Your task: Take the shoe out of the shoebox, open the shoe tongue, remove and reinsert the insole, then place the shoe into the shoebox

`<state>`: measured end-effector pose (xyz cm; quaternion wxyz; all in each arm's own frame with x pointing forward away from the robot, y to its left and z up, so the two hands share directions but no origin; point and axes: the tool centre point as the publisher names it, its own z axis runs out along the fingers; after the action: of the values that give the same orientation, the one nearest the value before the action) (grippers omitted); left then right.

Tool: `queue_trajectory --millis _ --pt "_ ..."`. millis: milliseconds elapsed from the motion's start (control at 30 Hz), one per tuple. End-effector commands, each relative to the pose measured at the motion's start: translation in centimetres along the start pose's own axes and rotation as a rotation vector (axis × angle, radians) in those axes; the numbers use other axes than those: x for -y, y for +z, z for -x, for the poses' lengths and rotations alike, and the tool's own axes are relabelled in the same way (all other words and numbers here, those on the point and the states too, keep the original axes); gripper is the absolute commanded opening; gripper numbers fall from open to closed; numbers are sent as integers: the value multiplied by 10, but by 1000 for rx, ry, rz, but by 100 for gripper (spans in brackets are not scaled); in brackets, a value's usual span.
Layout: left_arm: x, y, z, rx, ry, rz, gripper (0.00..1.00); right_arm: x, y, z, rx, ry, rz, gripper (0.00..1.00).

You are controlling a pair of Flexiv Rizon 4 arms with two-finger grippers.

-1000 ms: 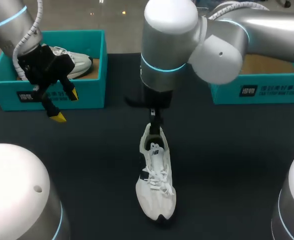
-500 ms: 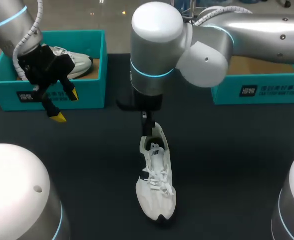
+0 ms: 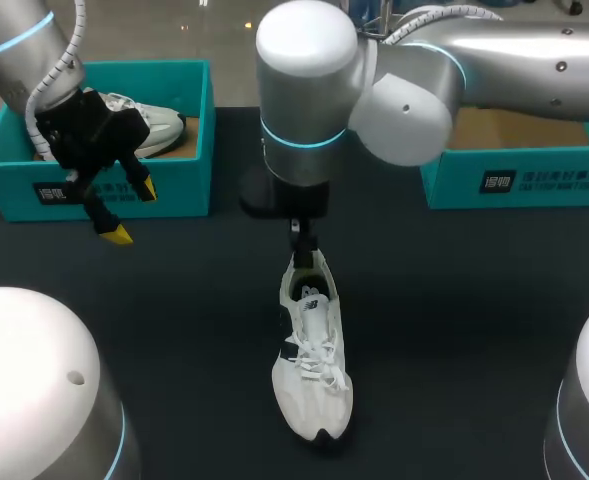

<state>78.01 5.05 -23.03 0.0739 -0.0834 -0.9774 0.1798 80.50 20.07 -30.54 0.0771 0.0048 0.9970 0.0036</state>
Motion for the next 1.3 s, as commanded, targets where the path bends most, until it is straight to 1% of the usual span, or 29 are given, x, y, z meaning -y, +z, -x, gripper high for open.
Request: queue_trajectory --millis 33,300,500,733,867,900,933,967,1000,1300 --pt "0 0 0 0 0 2 100 0 15 3 3 9 12 100" --pt "0 0 0 0 0 2 100 5 42 9 -10 16 15 100" --pt "0 0 0 0 0 2 100 9 56 11 -23 28 24 100" --pt "0 0 0 0 0 2 100 13 65 10 -48 38 34 100" --pt "0 0 0 0 0 2 100 14 65 10 -60 34 34 100" --pt "0 0 0 0 0 2 100 14 64 10 -63 33 33 84" --pt "0 0 0 0 0 2 100 15 64 9 -67 32 28 45" --pt "0 0 0 0 0 2 100 16 63 9 -68 31 27 27" --pt "0 0 0 0 0 2 100 17 63 8 -68 31 26 0" --pt "0 0 0 0 0 2 100 21 57 8 -81 22 10 0"
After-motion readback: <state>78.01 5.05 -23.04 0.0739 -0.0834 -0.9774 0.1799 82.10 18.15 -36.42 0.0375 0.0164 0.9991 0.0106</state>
